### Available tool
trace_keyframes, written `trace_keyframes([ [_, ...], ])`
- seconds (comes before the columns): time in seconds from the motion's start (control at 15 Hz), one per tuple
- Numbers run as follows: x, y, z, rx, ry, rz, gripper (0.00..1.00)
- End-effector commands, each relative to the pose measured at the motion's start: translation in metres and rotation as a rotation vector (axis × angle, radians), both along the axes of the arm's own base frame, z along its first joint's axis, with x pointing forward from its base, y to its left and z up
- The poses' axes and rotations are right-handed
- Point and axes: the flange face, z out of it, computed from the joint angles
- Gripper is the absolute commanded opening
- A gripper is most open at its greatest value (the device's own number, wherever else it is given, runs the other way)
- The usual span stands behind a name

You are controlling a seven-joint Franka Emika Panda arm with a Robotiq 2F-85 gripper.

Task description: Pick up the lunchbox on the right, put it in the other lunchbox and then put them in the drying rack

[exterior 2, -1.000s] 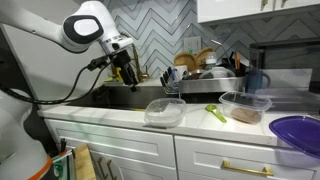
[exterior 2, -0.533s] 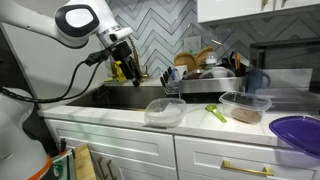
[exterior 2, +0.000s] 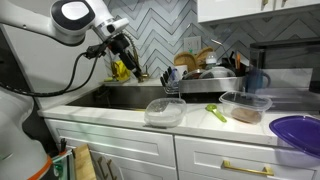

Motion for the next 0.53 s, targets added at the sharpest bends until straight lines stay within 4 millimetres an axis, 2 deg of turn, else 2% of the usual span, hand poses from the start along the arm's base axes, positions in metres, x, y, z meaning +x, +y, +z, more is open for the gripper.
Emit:
trace_keyframes([
  [0.0, 0.005, -0.036, 0.038, -0.193, -0.047, 0.008, 1.00],
  [0.2, 0.018, -0.079, 0.058, -0.360, -0.022, 0.063, 1.00],
  [0.47, 0.040, -0.128, 0.058, -0.410, -0.031, 0.070, 1.00],
])
